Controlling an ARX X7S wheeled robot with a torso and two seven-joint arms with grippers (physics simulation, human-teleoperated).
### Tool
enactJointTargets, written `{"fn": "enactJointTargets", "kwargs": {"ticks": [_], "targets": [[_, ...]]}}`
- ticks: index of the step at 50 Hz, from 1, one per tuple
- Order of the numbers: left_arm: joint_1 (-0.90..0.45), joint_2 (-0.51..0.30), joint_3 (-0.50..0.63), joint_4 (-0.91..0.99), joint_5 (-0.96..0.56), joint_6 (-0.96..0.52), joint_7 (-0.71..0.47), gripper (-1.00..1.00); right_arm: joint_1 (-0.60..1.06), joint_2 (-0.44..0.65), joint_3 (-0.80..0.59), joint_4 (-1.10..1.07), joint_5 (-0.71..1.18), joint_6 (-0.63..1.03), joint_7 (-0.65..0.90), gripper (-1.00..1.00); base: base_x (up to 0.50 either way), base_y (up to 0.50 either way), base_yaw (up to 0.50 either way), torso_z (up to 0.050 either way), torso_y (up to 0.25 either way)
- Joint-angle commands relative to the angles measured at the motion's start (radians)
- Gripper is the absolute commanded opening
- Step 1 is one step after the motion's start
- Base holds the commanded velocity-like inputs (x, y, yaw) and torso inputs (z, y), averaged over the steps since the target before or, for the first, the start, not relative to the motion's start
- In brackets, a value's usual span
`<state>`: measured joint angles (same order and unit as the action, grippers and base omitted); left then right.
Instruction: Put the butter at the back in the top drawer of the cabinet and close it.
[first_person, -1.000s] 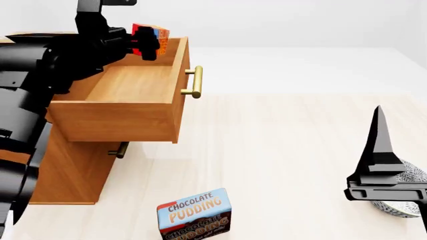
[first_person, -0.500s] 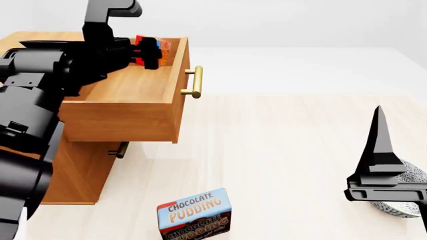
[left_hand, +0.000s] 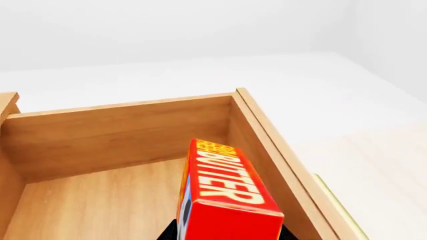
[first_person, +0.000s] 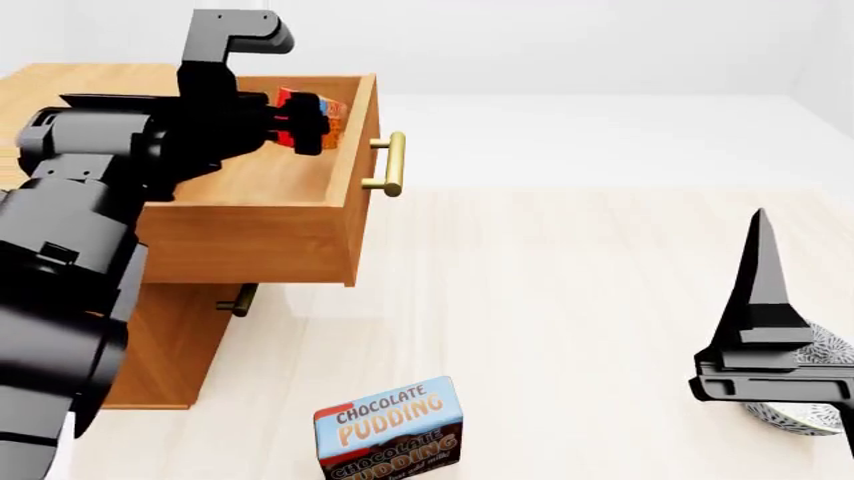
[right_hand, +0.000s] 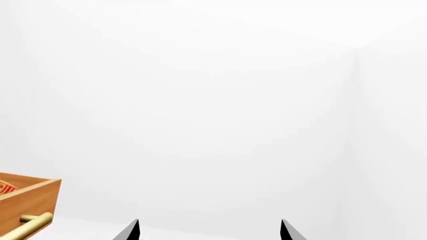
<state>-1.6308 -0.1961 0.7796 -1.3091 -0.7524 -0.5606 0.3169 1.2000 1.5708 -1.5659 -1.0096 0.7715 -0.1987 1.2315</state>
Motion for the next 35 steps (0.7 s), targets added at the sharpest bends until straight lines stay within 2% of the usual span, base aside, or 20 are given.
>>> {"fn": "enactJointTargets", "kwargs": {"ticks": [1,35], "targets": [[-0.009,0.014,-0.125,0.002,0.080,-0.006,0.011,-1.00,0.000,0.000,0.005,-0.004,0.001,0.004,0.003,1.00,0.00,0.00,0.00,0.000,0.000],[0.021,0.029,-0.434,0.002,0.435,-0.030,0.043,-1.00,-0.009,0.000,0.008,-0.014,-0.014,0.004,0.014,1.00,0.00,0.00,0.00,0.000,0.001]]}}
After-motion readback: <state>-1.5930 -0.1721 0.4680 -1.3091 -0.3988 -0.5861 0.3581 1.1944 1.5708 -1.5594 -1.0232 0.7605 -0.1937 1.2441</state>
